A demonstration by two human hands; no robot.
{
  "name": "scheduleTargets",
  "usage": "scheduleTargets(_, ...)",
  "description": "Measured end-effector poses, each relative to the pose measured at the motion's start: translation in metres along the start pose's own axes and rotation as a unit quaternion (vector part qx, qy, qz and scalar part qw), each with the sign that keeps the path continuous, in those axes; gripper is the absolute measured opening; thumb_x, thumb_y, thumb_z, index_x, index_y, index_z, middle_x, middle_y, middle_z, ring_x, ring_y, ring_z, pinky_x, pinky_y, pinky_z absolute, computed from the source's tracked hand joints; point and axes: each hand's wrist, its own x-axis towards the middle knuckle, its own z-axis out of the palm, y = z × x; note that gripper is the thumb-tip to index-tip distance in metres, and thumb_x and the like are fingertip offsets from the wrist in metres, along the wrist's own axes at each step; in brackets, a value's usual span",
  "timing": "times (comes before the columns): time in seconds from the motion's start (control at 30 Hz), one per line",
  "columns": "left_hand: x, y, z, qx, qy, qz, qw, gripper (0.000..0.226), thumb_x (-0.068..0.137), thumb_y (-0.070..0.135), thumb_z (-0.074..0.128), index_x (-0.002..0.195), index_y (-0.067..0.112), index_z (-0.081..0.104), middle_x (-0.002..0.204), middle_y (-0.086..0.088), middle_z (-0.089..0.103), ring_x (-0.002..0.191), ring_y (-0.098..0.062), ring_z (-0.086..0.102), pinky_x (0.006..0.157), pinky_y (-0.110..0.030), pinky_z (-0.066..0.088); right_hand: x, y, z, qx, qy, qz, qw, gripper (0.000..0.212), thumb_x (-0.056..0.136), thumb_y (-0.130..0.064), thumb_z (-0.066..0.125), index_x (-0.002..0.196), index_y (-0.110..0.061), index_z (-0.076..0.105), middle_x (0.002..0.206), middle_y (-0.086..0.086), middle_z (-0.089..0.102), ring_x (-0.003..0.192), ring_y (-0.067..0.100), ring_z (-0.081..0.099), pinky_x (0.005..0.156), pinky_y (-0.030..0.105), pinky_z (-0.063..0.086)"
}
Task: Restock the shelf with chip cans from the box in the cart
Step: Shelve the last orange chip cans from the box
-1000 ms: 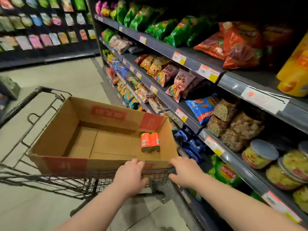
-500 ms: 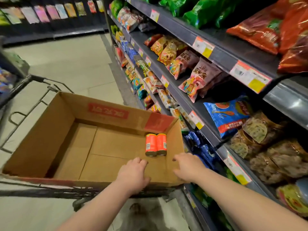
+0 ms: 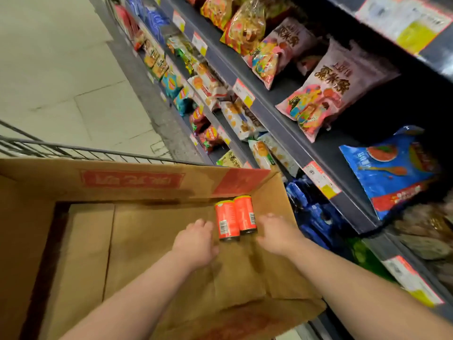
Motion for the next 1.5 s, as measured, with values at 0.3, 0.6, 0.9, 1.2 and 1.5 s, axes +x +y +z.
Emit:
scheduleTargets(0.3, 0.081, -0.016, 0.032, -0.184, -0.082, -0.023, 0.979, 0.069, 0.087, 0.048, 0.057, 0.142, 0.015, 0.031, 0.137, -0.011, 0.040, 0.125, -0.030, 0.048, 0.100, -0.034, 0.040, 0.094, 0.001, 0.035, 0.035, -0.045, 0.075, 0.996, 0.047, 0.090, -0.034, 0.051, 0.134, -0.018, 0.044, 0.128, 0.011, 0.049, 0.118, 0.033, 0.050, 0.096, 0.039, 0.046)
scheduleTargets(0.6, 0.132, -0.001, 0.063, -0.423, -0.043, -0.132, 0.896, 0.066, 0.073, 0.041, 0.074, 0.129, 0.024, 0.046, 0.124, -0.002, 0.060, 0.112, -0.022, 0.060, 0.098, -0.039, 0.047, 0.136, 0.001, 0.067, 0.189, -0.023, 0.145, 0.971, 0.044, 0.088, -0.029, 0.054, 0.128, -0.014, 0.047, 0.123, 0.014, 0.052, 0.113, 0.033, 0.054, 0.095, 0.038, 0.046)
scheduleTargets(0.9, 0.154, -0.002, 0.083, -0.479, -0.017, -0.202, 0.854, 0.071, 0.069, 0.050, 0.077, 0.125, 0.017, 0.049, 0.119, -0.004, 0.062, 0.106, -0.025, 0.063, 0.094, -0.038, 0.050, 0.158, 0.000, 0.071, 0.212, 0.011, 0.188, 0.959, 0.049, 0.086, -0.038, 0.061, 0.125, -0.010, 0.051, 0.125, 0.014, 0.052, 0.114, 0.031, 0.054, 0.092, 0.033, 0.043)
scheduleTargets(1.2, 0.141, -0.019, 0.095, -0.492, -0.010, -0.207, 0.845, 0.064, 0.073, 0.043, 0.077, 0.124, 0.014, 0.051, 0.117, -0.002, 0.061, 0.101, -0.022, 0.062, 0.085, -0.031, 0.048, 0.164, -0.011, 0.086, 0.300, 0.012, 0.213, 0.930, 0.072, 0.077, -0.033, 0.077, 0.131, -0.010, 0.035, 0.133, 0.013, 0.043, 0.119, 0.032, 0.051, 0.097, 0.037, 0.043)
scheduleTargets(1.5, 0.111, -0.024, 0.090, -0.508, -0.030, -0.216, 0.833, 0.043, 0.076, 0.033, 0.077, 0.106, 0.020, 0.049, 0.100, 0.002, 0.058, 0.086, -0.015, 0.055, 0.078, -0.026, 0.040, 0.127, -0.018, 0.105, 0.375, -0.028, 0.235, 0.896, 0.068, 0.073, -0.029, 0.077, 0.123, -0.013, 0.032, 0.121, 0.008, 0.057, 0.106, 0.027, 0.060, 0.084, 0.031, 0.048)
